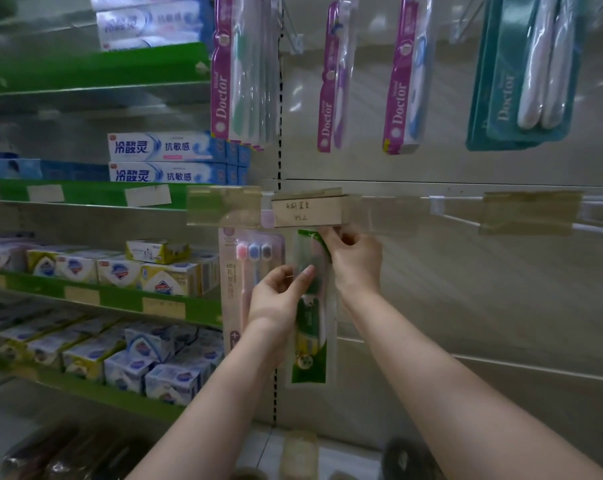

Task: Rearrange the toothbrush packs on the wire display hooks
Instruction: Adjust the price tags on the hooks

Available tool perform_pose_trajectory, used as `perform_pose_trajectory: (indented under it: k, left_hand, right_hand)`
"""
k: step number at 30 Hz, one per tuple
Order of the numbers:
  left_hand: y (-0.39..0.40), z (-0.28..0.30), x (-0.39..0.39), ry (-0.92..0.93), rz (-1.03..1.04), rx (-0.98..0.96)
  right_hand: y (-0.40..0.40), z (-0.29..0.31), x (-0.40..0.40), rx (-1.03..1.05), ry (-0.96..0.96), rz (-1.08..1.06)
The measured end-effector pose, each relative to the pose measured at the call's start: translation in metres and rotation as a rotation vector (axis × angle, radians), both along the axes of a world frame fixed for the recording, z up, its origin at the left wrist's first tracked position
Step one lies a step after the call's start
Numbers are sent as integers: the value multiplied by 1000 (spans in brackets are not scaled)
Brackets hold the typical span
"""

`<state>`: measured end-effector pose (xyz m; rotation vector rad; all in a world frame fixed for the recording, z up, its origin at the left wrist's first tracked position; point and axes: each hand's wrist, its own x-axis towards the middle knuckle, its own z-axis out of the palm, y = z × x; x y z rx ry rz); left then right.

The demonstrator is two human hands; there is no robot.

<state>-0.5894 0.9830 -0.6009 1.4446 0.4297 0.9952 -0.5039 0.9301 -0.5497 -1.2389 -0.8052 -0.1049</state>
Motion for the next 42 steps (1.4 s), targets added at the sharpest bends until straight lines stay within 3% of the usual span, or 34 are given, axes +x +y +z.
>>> perform_pose_trajectory:
  k: [13, 21, 24, 28, 30, 34, 39, 42]
  left_hand:
    - [0, -4, -1, -58, 16, -10]
    - [4, -14, 5, 2, 58, 27]
    - [-3, -16, 9, 26, 236, 154]
    - [-14, -19, 11, 118, 618, 496]
    - [-18, -19, 13, 140, 693, 559]
    - [-28, -19, 19, 98, 541, 510]
    - [-69, -21, 40, 36, 502, 535]
    - [-106, -26, 66, 14, 365, 485]
  right_hand:
    - [11, -2, -6, -7, -154, -63]
    - [6, -16, 11, -186, -337, -137]
    - [0, -21, 13, -206, -286, -70]
    - [-10, -31, 14, -235, -250, 28]
    - [-17, -38, 15, -240, -280, 0]
    - [-42, -50, 25, -217, -239, -29]
    - [-90, -70, 46, -185, -52, 89]
    - [-126, -83, 59, -94, 44, 150]
